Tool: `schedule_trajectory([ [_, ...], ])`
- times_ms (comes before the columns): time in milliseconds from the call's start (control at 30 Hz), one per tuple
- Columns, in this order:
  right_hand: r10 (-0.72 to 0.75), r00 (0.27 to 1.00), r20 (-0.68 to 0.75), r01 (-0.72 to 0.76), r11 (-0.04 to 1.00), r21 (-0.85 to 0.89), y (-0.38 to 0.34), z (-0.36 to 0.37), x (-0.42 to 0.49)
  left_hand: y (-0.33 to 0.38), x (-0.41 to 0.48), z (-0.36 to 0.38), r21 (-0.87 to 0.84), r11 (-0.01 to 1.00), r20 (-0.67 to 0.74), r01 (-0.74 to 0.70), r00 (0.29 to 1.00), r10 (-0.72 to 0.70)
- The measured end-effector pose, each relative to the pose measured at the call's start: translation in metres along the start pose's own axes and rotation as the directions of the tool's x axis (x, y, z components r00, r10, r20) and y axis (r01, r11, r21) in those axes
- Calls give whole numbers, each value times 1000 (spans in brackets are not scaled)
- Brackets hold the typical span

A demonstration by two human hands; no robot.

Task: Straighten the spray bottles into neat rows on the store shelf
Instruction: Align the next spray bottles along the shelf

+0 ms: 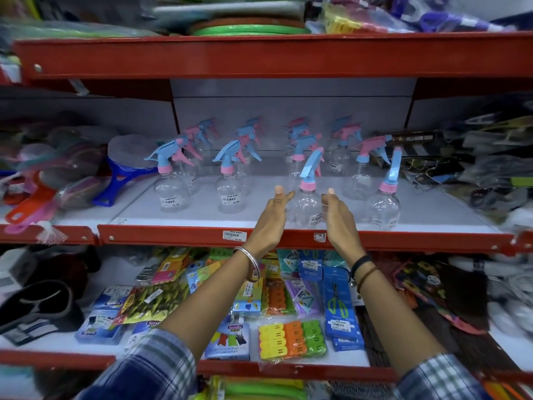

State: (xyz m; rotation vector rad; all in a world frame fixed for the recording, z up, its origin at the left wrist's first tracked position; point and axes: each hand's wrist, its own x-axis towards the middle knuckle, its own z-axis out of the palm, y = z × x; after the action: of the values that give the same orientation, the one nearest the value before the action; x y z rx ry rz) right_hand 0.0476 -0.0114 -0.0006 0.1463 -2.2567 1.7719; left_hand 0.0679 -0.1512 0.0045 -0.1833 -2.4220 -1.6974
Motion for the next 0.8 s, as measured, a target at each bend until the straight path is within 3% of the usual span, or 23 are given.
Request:
schedule_trajectory([
  [67, -139, 970, -198, 141, 990, 0, -2, 5, -18, -5, -4, -6, -42, 999, -93, -13, 996, 9],
  [133, -351, 886, -303, 363, 932, -16, -9, 21, -42, -12, -4, -20, -101, 993, -259, -56, 965, 28],
  [233, -473, 866, -160, 481, 877, 11, -15, 56, -60, -16, -1, -42, -156, 981, -475, -112, 880, 25],
  [333, -403, 914, 35, 401, 914, 56, -33, 92, -51, -20, 12, -72, -157, 985, -499, -75, 866, -14],
  [500, -52, 975, 218, 25, 992, 126, -51, 140, -5, -31, 39, -115, -181, 983, -345, 22, 935, -85],
  [633, 122, 961, 247, -157, 979, 129, -57, 161, 21, -33, 41, -131, -190, 977, -175, 97, 976, -130],
  [800, 165, 970, 177, -193, 969, 155, -52, 165, 21, -36, 33, -143, -153, 980, -100, 130, 984, -146],
])
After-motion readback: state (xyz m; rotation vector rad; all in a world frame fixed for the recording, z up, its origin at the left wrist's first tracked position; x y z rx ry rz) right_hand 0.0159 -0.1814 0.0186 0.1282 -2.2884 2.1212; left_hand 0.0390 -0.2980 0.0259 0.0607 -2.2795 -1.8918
